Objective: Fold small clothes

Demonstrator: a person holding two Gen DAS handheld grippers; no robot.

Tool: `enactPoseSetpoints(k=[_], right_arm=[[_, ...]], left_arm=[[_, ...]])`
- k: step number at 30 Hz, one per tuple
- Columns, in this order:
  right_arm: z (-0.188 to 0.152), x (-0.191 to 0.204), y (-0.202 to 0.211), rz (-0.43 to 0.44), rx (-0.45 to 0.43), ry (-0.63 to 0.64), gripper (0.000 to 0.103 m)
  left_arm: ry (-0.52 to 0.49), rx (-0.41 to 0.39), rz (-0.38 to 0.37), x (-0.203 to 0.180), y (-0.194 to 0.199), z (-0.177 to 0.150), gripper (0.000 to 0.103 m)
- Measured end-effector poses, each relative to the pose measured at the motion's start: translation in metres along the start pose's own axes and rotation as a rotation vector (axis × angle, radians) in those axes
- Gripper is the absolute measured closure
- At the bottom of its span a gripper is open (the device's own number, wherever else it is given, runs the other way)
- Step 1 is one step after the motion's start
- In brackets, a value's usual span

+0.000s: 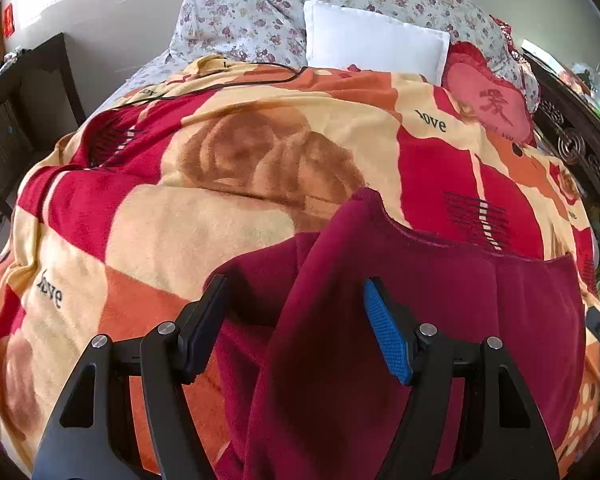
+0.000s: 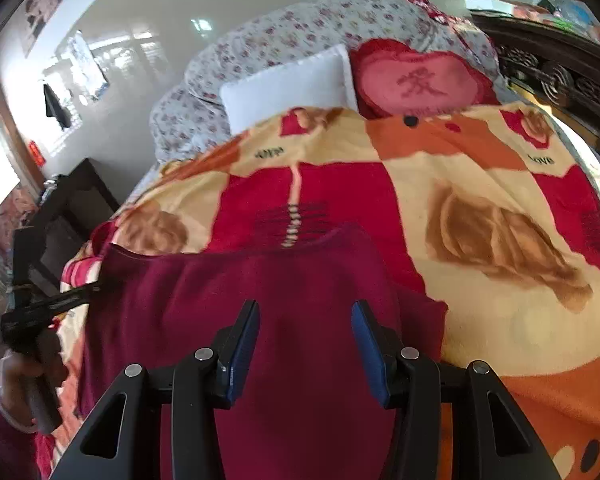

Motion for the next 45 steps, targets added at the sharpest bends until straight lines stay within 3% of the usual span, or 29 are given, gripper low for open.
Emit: enactPoseSetpoints(k=[2, 6, 17, 27, 31, 36, 43, 45], right_arm=[[-0.005, -0.014, -0.015, -0.04, 0.039, -0.023, 0.057], [-0.007, -0.022, -0.019, 0.002, 0.055, -0.094, 0.057], [-0.013, 0.003, 0.016, 0.016, 0.025, -0.023, 0.057], [-0.013, 0.039, 0.004, 0.065, 0.031, 0.038, 0.057], [-0.002, 0.033, -0.01, -0.029, -0.002, 0.058, 0.057], [0.004, 0.012, -0.041, -0.096, 0.031, 0.041, 0.057], [0.016, 0.01, -0.054, -0.165, 0.038, 0.047, 0.057], [0.018, 0.027, -0.045, -0.13, 0.016, 0.047, 0.057]], left_arm=[[-0.001, -0.002, 0.004, 0.002, 0.004, -0.002, 0.035], [0.004, -0.006, 0.005, 0.008, 0.013, -0.008, 0.035], [0.051, 0.0, -0.063, 0.01, 0.033, -0.041, 0.035], [0.068, 0.046, -0.074, 0.012, 0.035, -0.086, 0.035], [0.072, 0.061, -0.075, 0.012, 0.028, -0.093, 0.035], [0.09, 0.081, -0.078, 0.016, 0.015, -0.099, 0.035], [0.128, 0.08, -0.095, 0.019, 0.01, -0.105, 0.033], [0.12, 0.077, -0.091, 0.019, 0.013, -0.106, 0.033]])
Point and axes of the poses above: each gripper's, at about its wrist camera, not at the fingertips, and y roughly against the way its jaws point, x to its left, z to its top, the point moved 10 cm from there along -y, roughly the way its jaws point, and after that the axes turned 12 degrees about -y, right-handed, at the moved point
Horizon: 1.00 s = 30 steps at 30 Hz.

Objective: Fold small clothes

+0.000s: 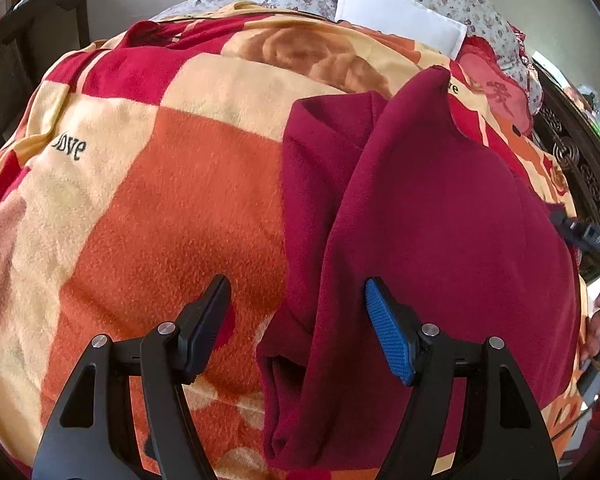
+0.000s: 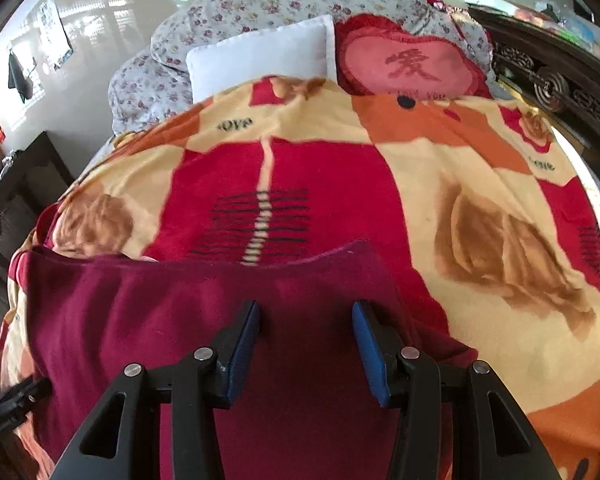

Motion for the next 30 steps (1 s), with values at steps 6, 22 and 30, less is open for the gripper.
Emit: enactPoseSetpoints(k=[6, 22, 30], right_arm=[[-0.016, 0.095, 0.02, 0.254, 0.054, 0.039, 0.057], [-0.069, 0.26, -0.051, 0.29, 0.232, 0.18, 0.062], [-0.061, 0.271, -0.053, 0.3, 0.2, 0.218, 0.096]], left_arm=[[0.0, -0.02, 0.007, 0.003, 0.015, -0.009, 0.033], [0.046, -0.024, -0.067, 0.009, 0.023, -0.046, 0.033], [0.085, -0.042, -0.102, 0.018, 0.026, -0.047, 0.033]])
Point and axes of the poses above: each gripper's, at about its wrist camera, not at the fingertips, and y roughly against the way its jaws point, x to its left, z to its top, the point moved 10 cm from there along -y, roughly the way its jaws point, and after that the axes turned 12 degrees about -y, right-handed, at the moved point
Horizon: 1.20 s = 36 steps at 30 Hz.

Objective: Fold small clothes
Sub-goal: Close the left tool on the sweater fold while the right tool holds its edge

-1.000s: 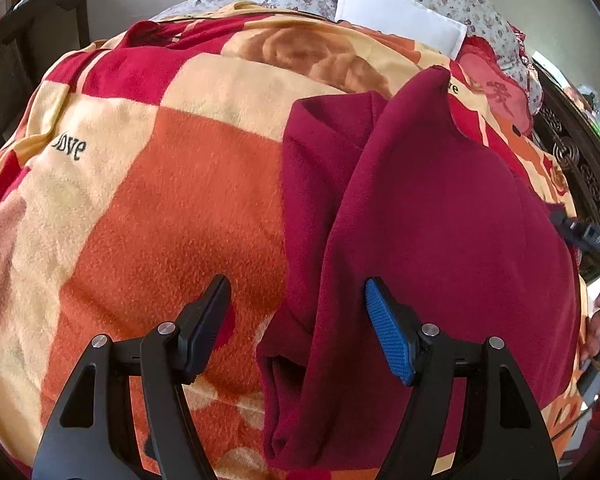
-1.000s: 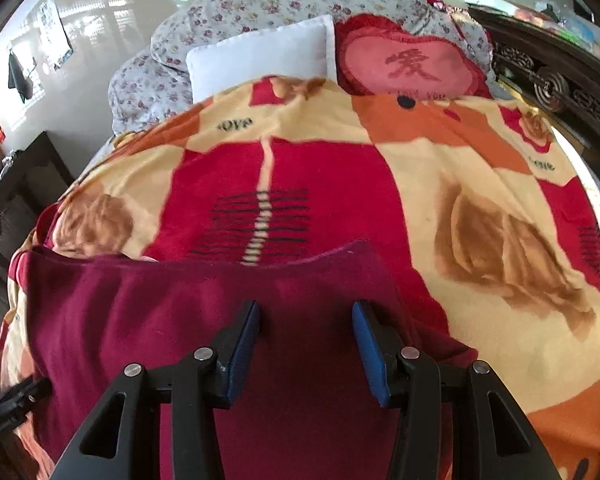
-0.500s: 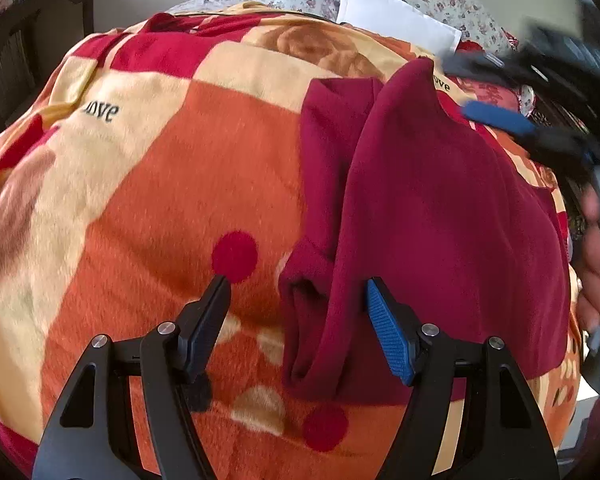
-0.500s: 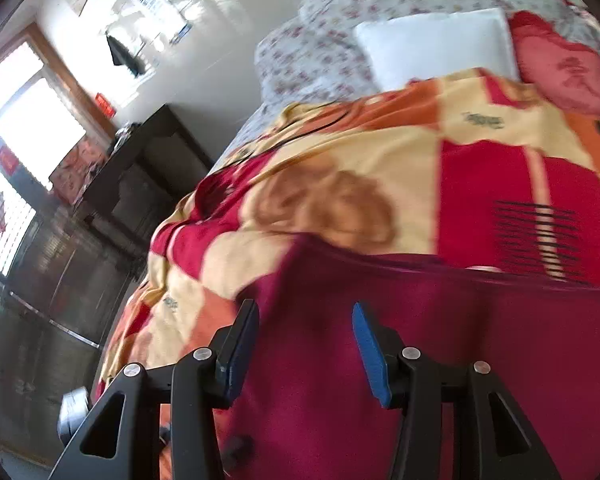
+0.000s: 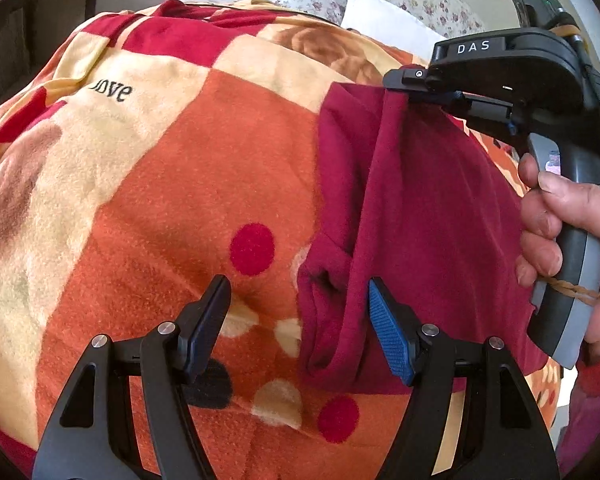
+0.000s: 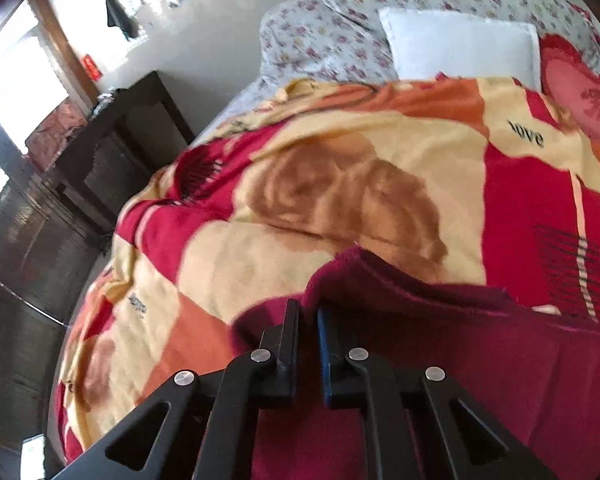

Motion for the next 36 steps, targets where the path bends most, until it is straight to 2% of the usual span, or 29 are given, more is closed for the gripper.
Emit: enactPoseSetpoints(k=[4, 6, 7, 9, 10, 11, 16, 18, 21, 22, 24, 26, 27, 28, 30, 32, 33, 34, 36], right_arm=[[-0.008, -0.004, -0.022, -0.012, 0.045, 0.017, 0.096], [-0.006, -0.005, -0.015, 0.012, 0.036, 0.0, 0.095], [-0.006, -0.005, -0.01, 0.018, 0.042, -0.013, 0.091], [-0.01, -0.004, -0.004, 0.017, 0.064, -0.008, 0.061], [-0.013, -0.002, -0.001, 0.011, 0.07, 0.008, 0.037], [-0.016, 0.001, 0.002, -0.013, 0.067, 0.041, 0.029], [-0.029, 0.014, -0.011, -0.198, 0.085, 0.203, 0.03], [-0.034, 0.017, -0.022, -0.233, 0.101, 0.229, 0.029], [-0.038, 0.015, -0.04, -0.323, 0.08, 0.293, 0.022], [-0.037, 0.016, -0.04, -0.335, 0.054, 0.323, 0.022], [-0.036, 0.013, -0.038, -0.322, 0.016, 0.339, 0.033], [-0.03, 0.005, -0.026, -0.27, -0.003, 0.301, 0.063], [-0.027, 0.003, -0.018, -0.224, 0.003, 0.265, 0.072], [-0.024, 0.001, -0.012, -0.178, 0.012, 0.227, 0.085], [-0.018, -0.007, 0.008, -0.084, 0.02, 0.14, 0.088], [-0.013, -0.011, 0.021, -0.052, 0.003, 0.107, 0.088], [-0.013, -0.012, 0.024, -0.036, 0.006, 0.091, 0.088], [-0.013, -0.013, 0.025, -0.025, 0.009, 0.078, 0.088], [-0.016, -0.012, 0.025, -0.017, 0.017, 0.07, 0.088]], left_arm=[[0.012, 0.01, 0.0, 0.0, -0.004, -0.001, 0.033], [0.015, 0.0, -0.004, -0.001, -0.002, 0.0, 0.033], [0.017, -0.001, -0.005, 0.0, -0.003, 0.001, 0.033], [0.023, 0.003, -0.011, 0.001, -0.004, 0.0, 0.033], [0.025, 0.003, -0.013, 0.0, -0.004, 0.0, 0.033], [0.025, 0.001, -0.013, 0.001, -0.005, 0.0, 0.033], [0.035, -0.007, -0.017, 0.001, -0.007, 0.001, 0.033], [0.042, -0.012, -0.027, 0.002, -0.006, -0.001, 0.033], [0.04, -0.021, -0.045, 0.002, -0.003, -0.006, 0.033], [0.037, -0.023, -0.051, 0.002, -0.002, -0.006, 0.033], [0.029, -0.026, -0.058, 0.001, -0.001, -0.007, 0.033], [0.015, -0.032, -0.062, 0.0, 0.0, -0.005, 0.033], [0.004, -0.04, -0.066, -0.002, 0.0, -0.004, 0.033], [-0.002, -0.047, -0.07, -0.003, 0.0, -0.003, 0.033], [-0.013, -0.066, -0.083, -0.008, 0.001, 0.002, 0.032], [-0.025, -0.094, -0.102, -0.015, 0.0, 0.009, 0.029], [-0.033, -0.106, -0.112, -0.019, -0.001, 0.013, 0.022], [-0.045, -0.108, -0.121, -0.024, -0.005, 0.014, 0.021], [-0.049, -0.058, -0.131, -0.029, -0.019, 0.012, 0.021]])
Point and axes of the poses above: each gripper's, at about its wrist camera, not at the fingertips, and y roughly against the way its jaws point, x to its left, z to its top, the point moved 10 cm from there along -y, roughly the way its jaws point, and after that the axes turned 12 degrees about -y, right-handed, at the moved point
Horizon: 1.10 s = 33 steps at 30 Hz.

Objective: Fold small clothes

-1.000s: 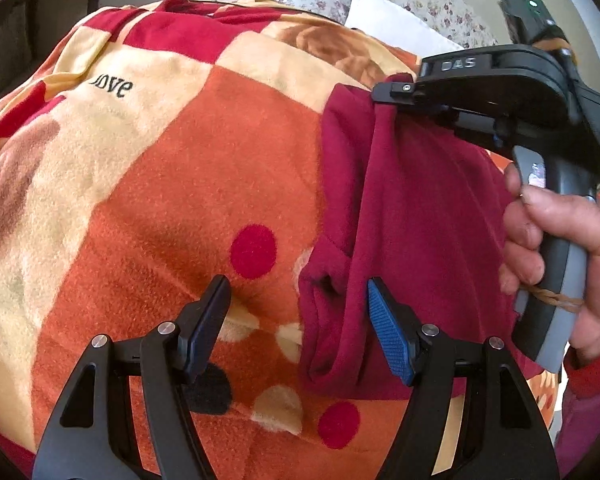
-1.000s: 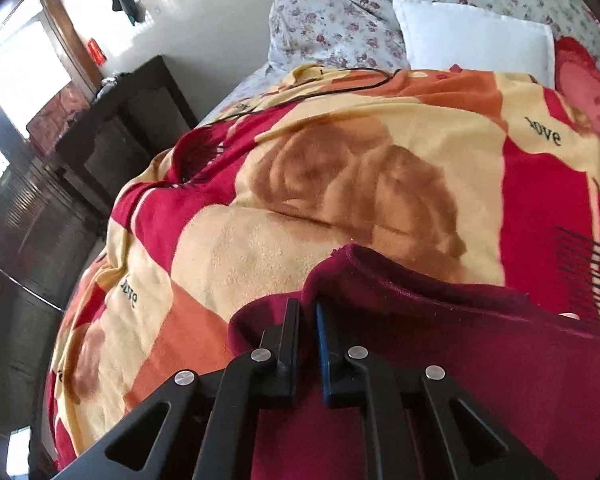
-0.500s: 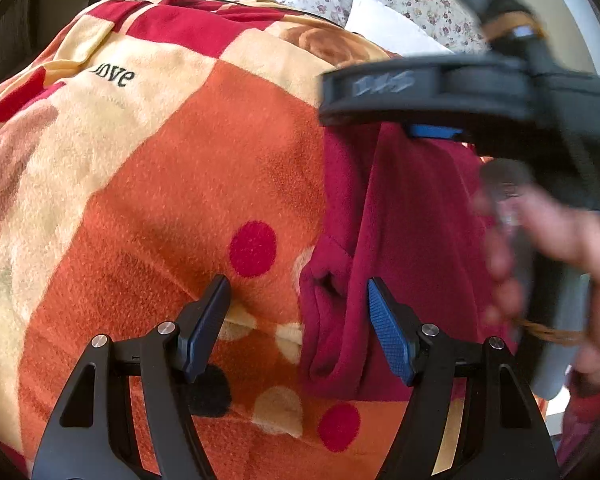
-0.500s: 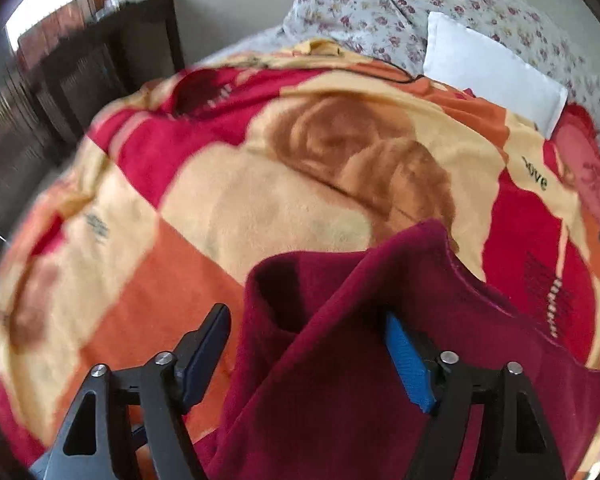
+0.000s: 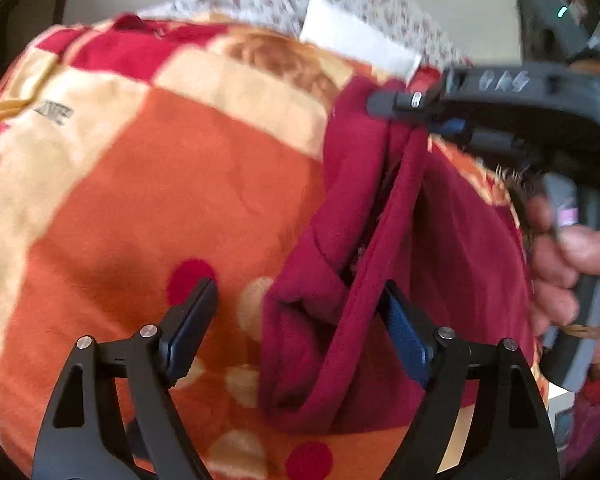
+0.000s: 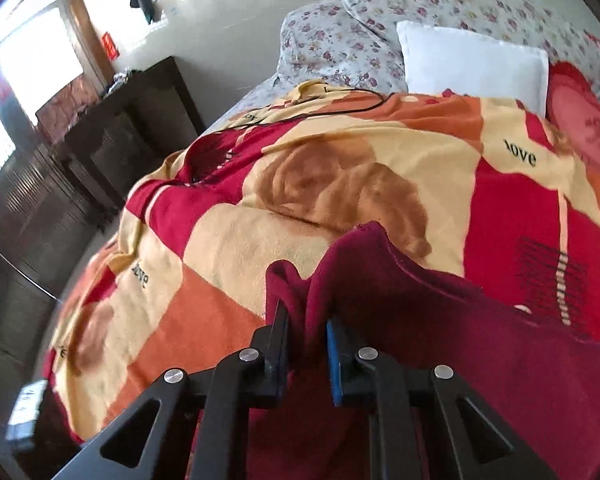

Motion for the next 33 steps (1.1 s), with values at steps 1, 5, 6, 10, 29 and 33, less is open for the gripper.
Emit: enactPoseSetpoints(k=[1, 5, 6, 10, 29, 33], right_arm=[[-0.002, 0.002, -0.001, 0.002, 0.006, 0.003, 0.088], [-0.003, 0.007, -0.01, -0.031, 0.03, 0.031, 0.088], [-0.003, 0.009, -0.013, -0.046, 0.042, 0.038, 0.087], [-0.005, 0.015, -0.026, -0.125, 0.088, 0.09, 0.05], [-0.015, 0.007, -0.02, -0.08, 0.039, 0.083, 0.081], [-0.013, 0.003, 0.007, 0.024, 0.016, 0.013, 0.084]], left_arm=[[0.012, 0.002, -0.006, -0.001, -0.002, 0.0, 0.021], [0.042, -0.011, -0.022, 0.0, 0.001, 0.002, 0.029], [0.053, -0.012, -0.035, -0.001, 0.001, 0.002, 0.033], [0.059, -0.017, -0.038, -0.001, 0.002, -0.001, 0.036], [0.031, 0.002, -0.025, -0.026, 0.004, 0.006, 0.062], [-0.025, -0.013, 0.009, -0.044, 0.017, 0.016, 0.076]])
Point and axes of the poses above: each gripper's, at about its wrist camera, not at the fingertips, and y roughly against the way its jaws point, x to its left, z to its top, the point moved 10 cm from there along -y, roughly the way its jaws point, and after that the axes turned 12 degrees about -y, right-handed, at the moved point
